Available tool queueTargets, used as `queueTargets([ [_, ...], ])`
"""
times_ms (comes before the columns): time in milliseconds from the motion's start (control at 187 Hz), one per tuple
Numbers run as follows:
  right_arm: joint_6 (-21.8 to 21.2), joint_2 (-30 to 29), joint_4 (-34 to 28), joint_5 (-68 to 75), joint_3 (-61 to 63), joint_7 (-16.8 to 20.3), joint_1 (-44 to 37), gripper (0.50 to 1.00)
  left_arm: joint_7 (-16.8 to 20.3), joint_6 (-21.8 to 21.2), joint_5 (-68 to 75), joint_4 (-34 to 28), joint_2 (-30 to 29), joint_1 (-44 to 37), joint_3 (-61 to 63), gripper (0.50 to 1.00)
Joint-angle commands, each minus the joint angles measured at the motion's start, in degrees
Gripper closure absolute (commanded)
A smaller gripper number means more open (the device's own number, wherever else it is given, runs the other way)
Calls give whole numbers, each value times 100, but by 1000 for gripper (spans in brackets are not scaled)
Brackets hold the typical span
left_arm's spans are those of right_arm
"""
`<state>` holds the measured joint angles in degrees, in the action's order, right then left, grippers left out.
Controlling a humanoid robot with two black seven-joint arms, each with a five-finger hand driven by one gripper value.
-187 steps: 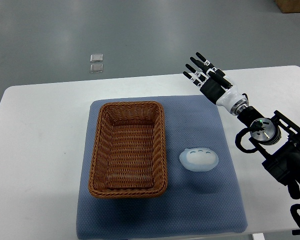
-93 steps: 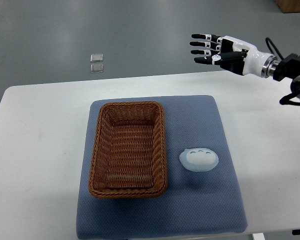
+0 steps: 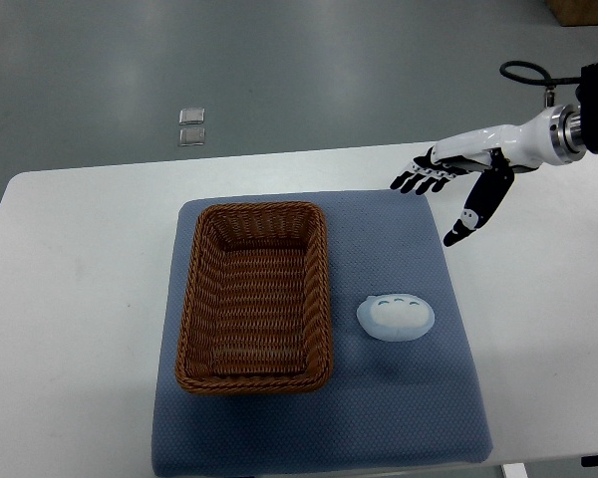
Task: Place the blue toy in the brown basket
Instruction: 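Lower the open right hand down onto the pale blue oval toy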
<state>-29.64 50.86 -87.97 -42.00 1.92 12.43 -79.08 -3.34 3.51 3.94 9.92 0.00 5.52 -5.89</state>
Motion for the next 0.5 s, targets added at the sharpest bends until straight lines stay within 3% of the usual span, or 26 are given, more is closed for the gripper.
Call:
queueTargets([
  [0, 11, -68, -115, -10, -184, 5, -2, 591, 0, 0, -7, -8, 0, 2, 0, 500],
  [493, 661, -446, -88, -739, -210, -56, 956, 591, -9, 0, -16, -34, 0, -7, 17, 500],
])
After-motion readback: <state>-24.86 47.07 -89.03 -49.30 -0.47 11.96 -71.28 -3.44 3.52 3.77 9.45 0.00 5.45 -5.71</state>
